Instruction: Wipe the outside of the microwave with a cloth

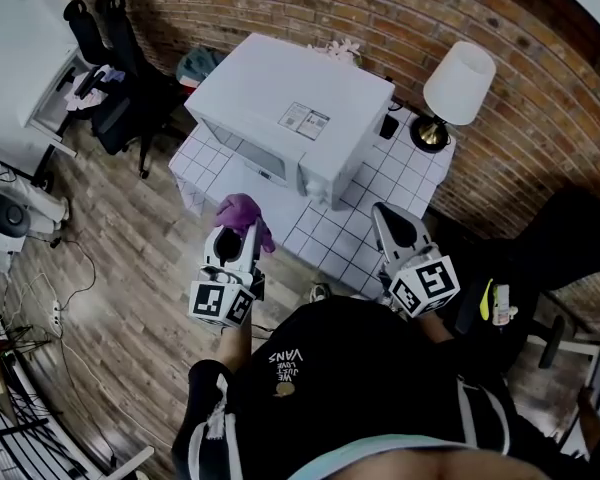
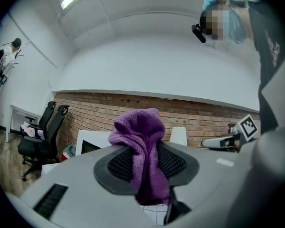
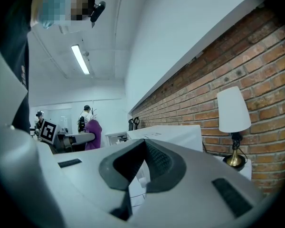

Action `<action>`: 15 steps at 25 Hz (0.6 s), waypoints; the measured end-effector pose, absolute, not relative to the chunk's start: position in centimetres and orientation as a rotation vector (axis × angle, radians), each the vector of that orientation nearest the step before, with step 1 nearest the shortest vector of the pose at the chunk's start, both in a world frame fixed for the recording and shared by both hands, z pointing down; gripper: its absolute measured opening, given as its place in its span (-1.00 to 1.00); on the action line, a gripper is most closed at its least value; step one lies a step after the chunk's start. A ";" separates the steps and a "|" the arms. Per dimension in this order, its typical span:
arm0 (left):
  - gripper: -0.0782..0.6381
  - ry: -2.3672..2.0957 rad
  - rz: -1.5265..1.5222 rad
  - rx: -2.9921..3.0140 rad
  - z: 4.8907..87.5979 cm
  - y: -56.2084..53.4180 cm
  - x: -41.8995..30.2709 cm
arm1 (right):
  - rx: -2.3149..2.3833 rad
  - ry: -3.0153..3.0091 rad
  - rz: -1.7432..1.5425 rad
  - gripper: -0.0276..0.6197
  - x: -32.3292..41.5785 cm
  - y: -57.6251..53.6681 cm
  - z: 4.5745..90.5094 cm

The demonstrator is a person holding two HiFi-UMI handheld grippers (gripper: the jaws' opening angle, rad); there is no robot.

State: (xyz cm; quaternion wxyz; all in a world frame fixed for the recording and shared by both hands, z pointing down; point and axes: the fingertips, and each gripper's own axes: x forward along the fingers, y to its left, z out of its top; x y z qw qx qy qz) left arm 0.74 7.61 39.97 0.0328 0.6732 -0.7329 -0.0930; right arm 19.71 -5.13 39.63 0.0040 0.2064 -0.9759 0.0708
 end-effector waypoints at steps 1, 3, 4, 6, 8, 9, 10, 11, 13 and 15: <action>-0.39 -2.250 -0.290 2.073 40.1 7.6 0.7 | 0.648 -3.060 0.218 -0.91 19.7 -5.1 39.6; -0.39 -2.241 -0.299 2.072 40.4 7.4 0.7 | 0.647 -3.066 0.213 -0.91 19.6 -5.0 39.6; -0.39 -2.237 -0.300 2.072 40.6 7.4 0.7 | 0.645 -3.067 0.211 -0.91 19.5 -5.0 39.6; -0.39 -2.232 -0.298 2.072 40.7 7.4 0.6 | 0.640 -3.069 0.207 -0.91 19.4 -4.9 39.6; -0.39 -2.226 -0.298 2.069 40.9 7.4 0.6 | 0.639 -3.066 0.208 -0.91 19.3 -4.8 39.6; -0.39 -2.223 -0.299 2.066 40.9 7.4 0.6 | 0.638 -3.063 0.208 -0.91 19.2 -4.8 39.6; -0.39 -2.221 -0.300 2.063 41.0 7.4 0.5 | 0.637 -3.062 0.208 -0.91 19.2 -4.7 39.6; -0.39 -2.220 -0.300 2.063 41.0 7.4 0.5 | 0.636 -3.061 0.207 -0.91 19.1 -4.7 39.6; -0.39 -2.218 -0.298 2.066 41.2 7.4 0.4 | 0.635 -3.060 0.203 -0.91 19.0 -4.7 39.6; -0.39 -2.216 -0.296 2.066 41.4 7.4 0.3 | 0.637 -3.059 0.201 -0.91 18.9 -4.7 39.7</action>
